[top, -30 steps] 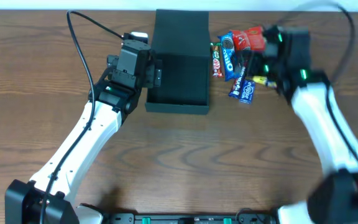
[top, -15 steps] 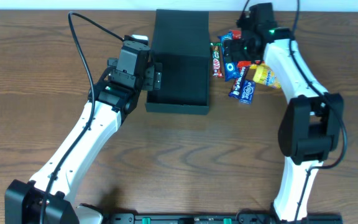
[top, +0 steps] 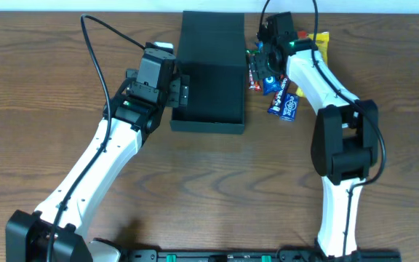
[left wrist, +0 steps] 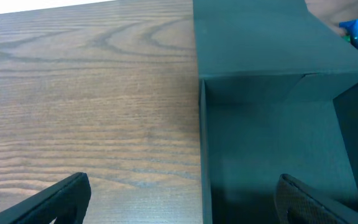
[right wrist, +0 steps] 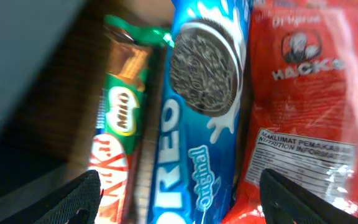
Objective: Pack container
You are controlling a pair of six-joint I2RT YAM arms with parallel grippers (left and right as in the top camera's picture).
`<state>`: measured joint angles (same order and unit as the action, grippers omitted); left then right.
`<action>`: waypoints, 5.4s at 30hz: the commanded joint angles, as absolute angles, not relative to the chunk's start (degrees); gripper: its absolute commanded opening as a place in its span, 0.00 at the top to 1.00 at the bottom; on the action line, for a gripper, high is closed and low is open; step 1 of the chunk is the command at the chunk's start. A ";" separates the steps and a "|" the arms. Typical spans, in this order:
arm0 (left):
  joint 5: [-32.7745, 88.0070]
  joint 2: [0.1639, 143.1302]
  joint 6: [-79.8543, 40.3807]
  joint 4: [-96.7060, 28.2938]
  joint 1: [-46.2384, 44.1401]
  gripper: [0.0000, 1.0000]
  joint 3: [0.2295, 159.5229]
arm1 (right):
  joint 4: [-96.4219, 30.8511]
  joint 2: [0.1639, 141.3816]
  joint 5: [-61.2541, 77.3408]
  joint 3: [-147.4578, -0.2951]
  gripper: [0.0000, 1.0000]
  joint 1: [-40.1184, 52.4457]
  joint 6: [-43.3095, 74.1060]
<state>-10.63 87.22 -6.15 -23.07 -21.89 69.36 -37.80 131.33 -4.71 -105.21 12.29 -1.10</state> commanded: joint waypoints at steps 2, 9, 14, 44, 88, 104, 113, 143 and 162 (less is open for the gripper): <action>-10.41 87.35 -6.48 -23.62 -21.67 0.05 70.28 | -37.01 132.51 -6.87 -106.24 0.21 12.29 -0.89; -10.41 87.35 -6.48 -23.62 -21.67 0.05 70.28 | -36.45 134.19 -6.90 -106.24 0.30 12.29 -0.89; -10.41 87.35 -6.48 -23.59 -21.65 0.04 70.28 | -35.31 134.21 -6.87 -106.21 0.35 12.29 -0.89; -10.46 87.35 -6.44 -23.53 -21.65 0.05 70.28 | -32.42 136.00 -6.87 -106.37 0.60 11.81 -0.89; 33.28 74.13 26.76 -39.29 4.71 0.05 70.26 | -60.82 124.09 1.28 -119.90 0.98 31.86 32.34; 33.28 72.23 27.22 -39.20 4.91 0.05 70.26 | -44.23 124.29 -1.72 -105.45 0.99 37.67 46.65; 33.30 72.10 27.18 -39.22 4.91 0.05 70.26 | -43.48 125.67 -1.67 -105.25 0.98 39.31 42.04; 33.39 72.10 26.98 -39.27 4.91 0.05 70.26 | -43.94 124.79 -3.27 -106.13 0.95 36.01 32.53; 34.57 72.10 27.00 -39.22 4.91 0.05 70.26 | -40.10 133.25 -3.86 -105.93 0.98 36.84 33.36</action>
